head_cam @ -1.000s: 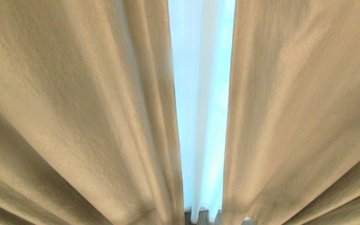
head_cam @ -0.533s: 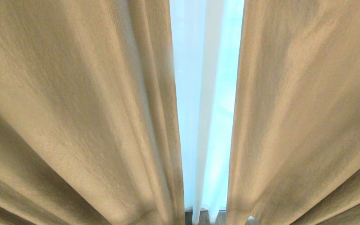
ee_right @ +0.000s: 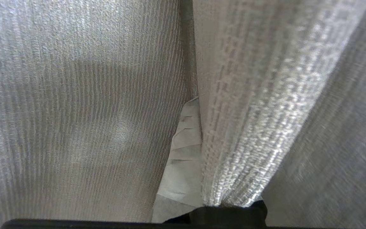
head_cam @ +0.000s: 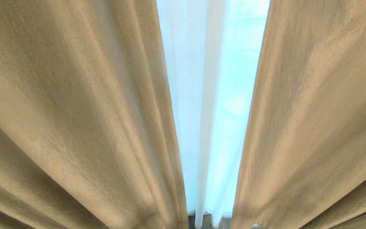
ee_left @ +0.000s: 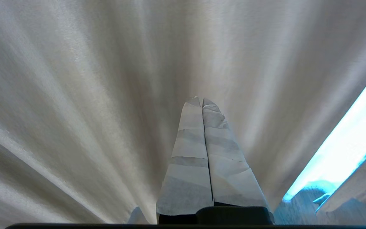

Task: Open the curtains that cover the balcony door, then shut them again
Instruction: Pull the outer curtains open on both sides

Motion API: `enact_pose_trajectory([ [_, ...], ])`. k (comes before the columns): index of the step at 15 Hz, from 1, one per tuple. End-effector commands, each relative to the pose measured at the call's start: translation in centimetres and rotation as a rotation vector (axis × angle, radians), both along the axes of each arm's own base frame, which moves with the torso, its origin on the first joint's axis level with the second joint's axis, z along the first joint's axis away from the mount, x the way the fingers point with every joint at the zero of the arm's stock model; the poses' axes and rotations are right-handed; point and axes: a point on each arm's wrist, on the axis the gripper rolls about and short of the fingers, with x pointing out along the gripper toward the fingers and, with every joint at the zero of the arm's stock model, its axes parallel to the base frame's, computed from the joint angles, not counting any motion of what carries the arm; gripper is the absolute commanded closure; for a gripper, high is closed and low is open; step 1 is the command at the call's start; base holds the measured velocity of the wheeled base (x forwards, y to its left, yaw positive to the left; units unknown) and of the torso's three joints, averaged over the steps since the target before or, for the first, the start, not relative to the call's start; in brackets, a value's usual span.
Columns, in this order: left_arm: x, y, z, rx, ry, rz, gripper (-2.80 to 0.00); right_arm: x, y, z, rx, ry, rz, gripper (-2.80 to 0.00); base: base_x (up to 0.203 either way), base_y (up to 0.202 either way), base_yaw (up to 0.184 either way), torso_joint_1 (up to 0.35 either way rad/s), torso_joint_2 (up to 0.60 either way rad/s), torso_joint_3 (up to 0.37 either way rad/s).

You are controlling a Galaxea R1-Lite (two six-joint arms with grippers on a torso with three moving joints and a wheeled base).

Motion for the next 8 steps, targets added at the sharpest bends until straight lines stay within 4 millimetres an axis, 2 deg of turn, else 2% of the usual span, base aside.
enact_pose_trajectory([
  [1,0.00,0.00,0.00,0.000,0.000,0.000,0.00,-0.20,-0.91,-0.23,-0.005,0.004,-0.008,0.00,0.000,0.000,0.000,0.000,0.00,0.000],
  [8,0.00,0.00,0.00,0.000,0.000,0.000,0.00,-0.32,-0.01,0.28,-0.011,0.002,0.046,0.00,0.000,0.000,0.000,0.000,0.00,0.000],
])
